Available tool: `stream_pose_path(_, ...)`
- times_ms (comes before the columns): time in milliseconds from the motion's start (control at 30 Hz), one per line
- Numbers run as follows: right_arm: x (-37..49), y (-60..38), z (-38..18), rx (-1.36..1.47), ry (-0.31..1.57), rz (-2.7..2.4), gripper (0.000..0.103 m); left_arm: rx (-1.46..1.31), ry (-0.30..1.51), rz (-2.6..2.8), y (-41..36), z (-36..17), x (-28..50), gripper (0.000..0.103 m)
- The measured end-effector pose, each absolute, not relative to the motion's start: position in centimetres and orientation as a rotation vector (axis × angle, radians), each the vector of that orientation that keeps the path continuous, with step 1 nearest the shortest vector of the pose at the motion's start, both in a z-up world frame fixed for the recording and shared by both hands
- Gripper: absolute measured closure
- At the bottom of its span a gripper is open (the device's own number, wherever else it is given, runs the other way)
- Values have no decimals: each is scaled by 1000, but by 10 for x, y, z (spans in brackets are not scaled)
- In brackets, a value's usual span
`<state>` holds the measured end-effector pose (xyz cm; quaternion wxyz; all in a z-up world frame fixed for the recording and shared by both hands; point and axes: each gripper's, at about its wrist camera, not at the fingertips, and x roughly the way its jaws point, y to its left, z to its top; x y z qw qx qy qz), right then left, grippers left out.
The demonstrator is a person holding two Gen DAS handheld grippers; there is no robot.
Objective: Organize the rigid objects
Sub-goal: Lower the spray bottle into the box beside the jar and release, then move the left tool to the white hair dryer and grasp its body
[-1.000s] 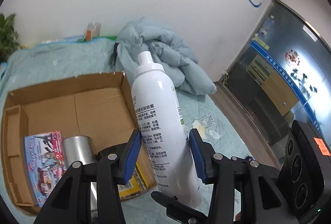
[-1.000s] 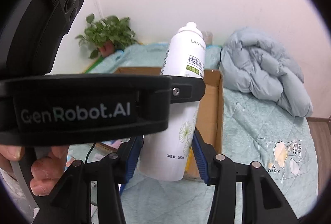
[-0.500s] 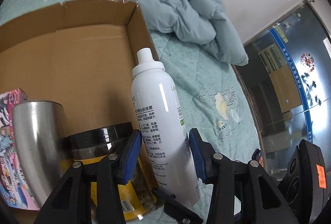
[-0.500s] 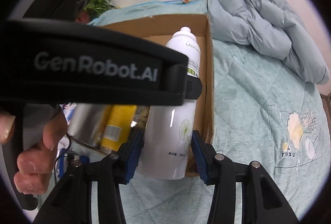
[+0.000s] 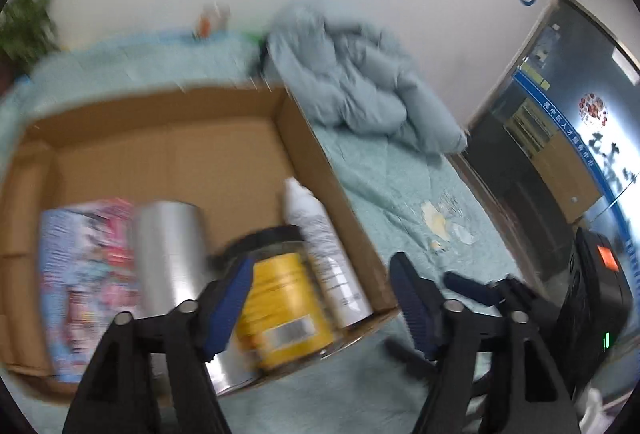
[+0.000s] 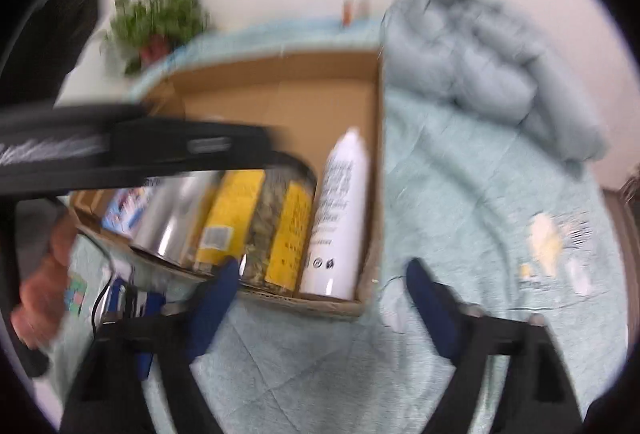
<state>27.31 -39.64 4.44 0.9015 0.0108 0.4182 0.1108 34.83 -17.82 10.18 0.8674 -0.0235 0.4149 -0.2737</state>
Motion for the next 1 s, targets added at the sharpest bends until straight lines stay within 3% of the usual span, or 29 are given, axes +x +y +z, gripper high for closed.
stream_pose_path(33,262,-399,47,30,836,219,14,-33,806,-529,-161,113,331,18)
stream_pose_path(67,252,-401,48,47,814,228,13,-22,726,-481,-140,128,310,5)
stream_pose_path(100,241,-402,48,74,795,250,11,-23,672,-451,-122,140,294,1)
stream_pose_path(300,203,-385,32,137,814,253,11,127,534,-136,-22,216,201,1)
stream_pose_path(400,174,-363,39,106,776,284,11,157,471,-59,9,228,155,0)
stream_pose_path(900,69,-301,6,27,796,262,11,-113,951,-390,6,2,35,1)
stream_pose_path(1000,58,-293,-1,9,808,294,11,-159,1022,-391,9,-26,39,9)
